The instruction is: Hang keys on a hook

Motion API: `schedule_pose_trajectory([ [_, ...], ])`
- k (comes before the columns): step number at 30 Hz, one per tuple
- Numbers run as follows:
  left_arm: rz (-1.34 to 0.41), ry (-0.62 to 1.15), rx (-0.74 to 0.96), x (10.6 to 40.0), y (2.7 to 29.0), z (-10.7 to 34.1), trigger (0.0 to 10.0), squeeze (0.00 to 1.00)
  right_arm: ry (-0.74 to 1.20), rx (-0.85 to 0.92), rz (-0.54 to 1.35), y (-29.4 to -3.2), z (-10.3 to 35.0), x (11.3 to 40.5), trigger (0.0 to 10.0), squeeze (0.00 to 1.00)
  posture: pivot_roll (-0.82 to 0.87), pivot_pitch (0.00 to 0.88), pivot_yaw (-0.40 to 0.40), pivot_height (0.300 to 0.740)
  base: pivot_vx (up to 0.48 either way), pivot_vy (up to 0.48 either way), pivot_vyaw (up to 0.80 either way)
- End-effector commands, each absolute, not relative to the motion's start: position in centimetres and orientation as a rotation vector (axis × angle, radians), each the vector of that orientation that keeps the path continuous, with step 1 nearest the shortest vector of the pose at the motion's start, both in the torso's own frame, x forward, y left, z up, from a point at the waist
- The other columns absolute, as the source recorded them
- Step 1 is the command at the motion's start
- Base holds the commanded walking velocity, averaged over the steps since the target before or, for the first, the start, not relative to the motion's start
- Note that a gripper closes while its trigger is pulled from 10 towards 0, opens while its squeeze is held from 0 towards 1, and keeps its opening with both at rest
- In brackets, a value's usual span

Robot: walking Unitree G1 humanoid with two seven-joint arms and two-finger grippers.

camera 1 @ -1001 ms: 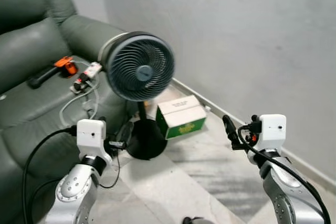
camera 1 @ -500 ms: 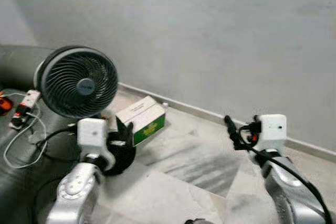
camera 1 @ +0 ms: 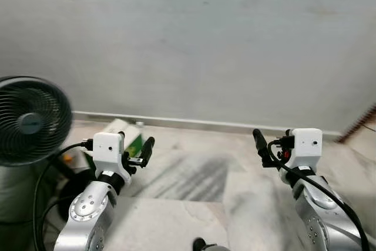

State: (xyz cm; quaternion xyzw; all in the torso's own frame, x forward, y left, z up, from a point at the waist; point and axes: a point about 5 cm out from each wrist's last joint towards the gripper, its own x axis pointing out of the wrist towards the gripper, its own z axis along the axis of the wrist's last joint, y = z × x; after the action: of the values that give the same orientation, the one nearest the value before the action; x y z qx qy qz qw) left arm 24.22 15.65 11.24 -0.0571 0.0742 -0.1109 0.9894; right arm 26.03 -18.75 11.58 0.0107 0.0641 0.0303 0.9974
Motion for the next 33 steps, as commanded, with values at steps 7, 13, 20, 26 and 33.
schedule_pose_trajectory([
  [7,-0.263,0.19,-0.116,24.3,15.4,10.7,10.0,0.0,0.127,0.024,0.051,-18.5,11.5,25.9,10.0,0.0,-0.03,0.121,0.038,0.74,0.0,0.0,-0.8],
  [13,-0.256,0.195,-0.114,24.6,15.8,10.7,10.0,0.0,0.121,0.024,0.046,-18.7,11.6,26.0,10.0,0.0,-0.03,0.122,0.038,0.74,0.0,0.0,-0.8],
  [20,-0.231,0.186,-0.134,25.2,16.4,11.1,10.0,0.0,0.112,0.017,0.05,-18.7,11.8,26.0,10.0,0.0,-0.03,0.124,0.038,0.74,0.0,0.0,0.0],
  [26,-0.226,0.183,-0.147,25.3,16.7,11.2,10.0,0.0,0.108,0.012,0.064,-18.4,11.8,26.0,10.0,0.0,-0.03,0.124,0.038,0.74,0.043,0.174,0.0],
  [33,-0.231,0.187,-0.151,25.2,16.6,11.1,10.0,0.0,0.108,0.007,0.074,-18.3,11.9,25.9,10.0,0.0,-0.04,0.126,0.038,0.74,0.276,0.306,0.0],
])
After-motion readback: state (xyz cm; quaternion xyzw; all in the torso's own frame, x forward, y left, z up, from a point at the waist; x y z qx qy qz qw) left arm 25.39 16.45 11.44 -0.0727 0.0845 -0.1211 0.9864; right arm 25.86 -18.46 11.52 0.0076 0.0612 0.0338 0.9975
